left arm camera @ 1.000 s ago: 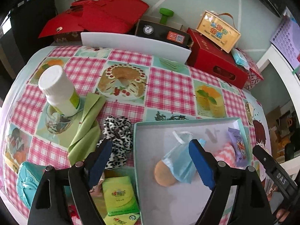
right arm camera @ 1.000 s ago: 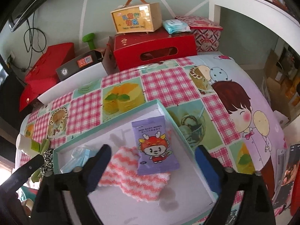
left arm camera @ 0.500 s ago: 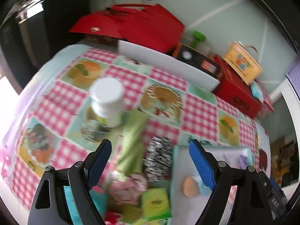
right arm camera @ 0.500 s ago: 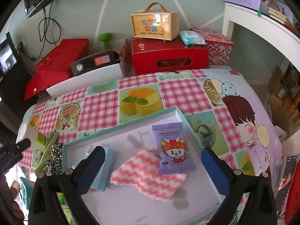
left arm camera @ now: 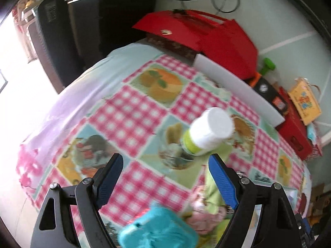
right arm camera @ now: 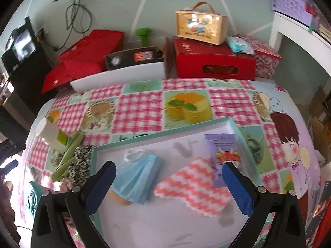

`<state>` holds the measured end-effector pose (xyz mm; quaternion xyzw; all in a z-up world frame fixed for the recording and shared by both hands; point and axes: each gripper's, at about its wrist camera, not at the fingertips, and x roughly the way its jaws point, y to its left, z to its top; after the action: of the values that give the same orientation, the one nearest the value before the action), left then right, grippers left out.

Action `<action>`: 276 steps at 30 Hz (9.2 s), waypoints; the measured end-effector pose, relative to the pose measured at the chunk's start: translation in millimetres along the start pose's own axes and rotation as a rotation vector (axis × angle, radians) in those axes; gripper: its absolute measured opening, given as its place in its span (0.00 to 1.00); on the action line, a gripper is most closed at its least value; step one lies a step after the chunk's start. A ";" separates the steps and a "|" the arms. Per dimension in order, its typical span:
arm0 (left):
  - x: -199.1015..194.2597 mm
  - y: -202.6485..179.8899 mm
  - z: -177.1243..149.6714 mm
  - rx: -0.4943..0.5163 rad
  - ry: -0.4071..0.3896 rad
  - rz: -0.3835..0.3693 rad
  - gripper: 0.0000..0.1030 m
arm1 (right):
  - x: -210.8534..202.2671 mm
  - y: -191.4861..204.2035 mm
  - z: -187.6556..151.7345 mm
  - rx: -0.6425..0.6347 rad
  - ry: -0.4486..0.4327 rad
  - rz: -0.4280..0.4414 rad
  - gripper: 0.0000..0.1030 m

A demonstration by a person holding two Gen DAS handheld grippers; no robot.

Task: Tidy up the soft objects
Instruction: 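Withdraw both open grippers from the tray back toward the pile, then close the right gripper on the leopard-print scrunchie, then grasp the green cloth with the left gripper while the right holds the scrunchie, then lift and carry the green cloth and scrunchie with both grippers over the tray, then lower the green cloth and scrunchie into the tray and open both grippers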

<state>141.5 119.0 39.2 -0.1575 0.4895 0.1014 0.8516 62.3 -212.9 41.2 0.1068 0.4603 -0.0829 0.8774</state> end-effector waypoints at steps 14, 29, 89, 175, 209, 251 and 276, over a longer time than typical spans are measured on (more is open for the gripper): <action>10.3 24.3 0.8 -0.062 0.042 0.003 0.83 | 15.1 76.5 -14.7 -0.129 0.038 0.118 1.00; 35.7 11.9 -4.6 -0.023 0.126 -0.038 0.83 | 46.0 112.2 -13.8 -0.192 0.086 0.248 1.00; 76.1 -65.3 -25.9 0.151 0.259 -0.148 0.82 | 85.4 147.0 -30.6 -0.294 0.145 0.347 0.19; 96.2 -111.8 -52.9 0.364 0.303 -0.042 0.40 | 33.6 102.2 -9.5 -0.149 0.047 0.474 0.13; -39.6 -94.9 -15.1 0.242 -0.033 -0.382 0.09 | -31.2 41.7 7.3 -0.037 -0.140 0.434 0.13; 45.6 -184.3 -114.0 0.509 0.240 -0.235 0.09 | 21.2 -27.2 -24.3 0.026 0.071 0.157 0.13; 41.4 -191.6 -116.0 0.508 0.310 -0.293 0.45 | 38.0 -45.7 -26.2 0.071 0.125 0.117 0.19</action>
<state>131.9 -101.0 -18.8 -0.0226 0.5952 -0.1728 0.7844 51.8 -251.8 -9.8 0.1696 0.5038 -0.0411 0.8460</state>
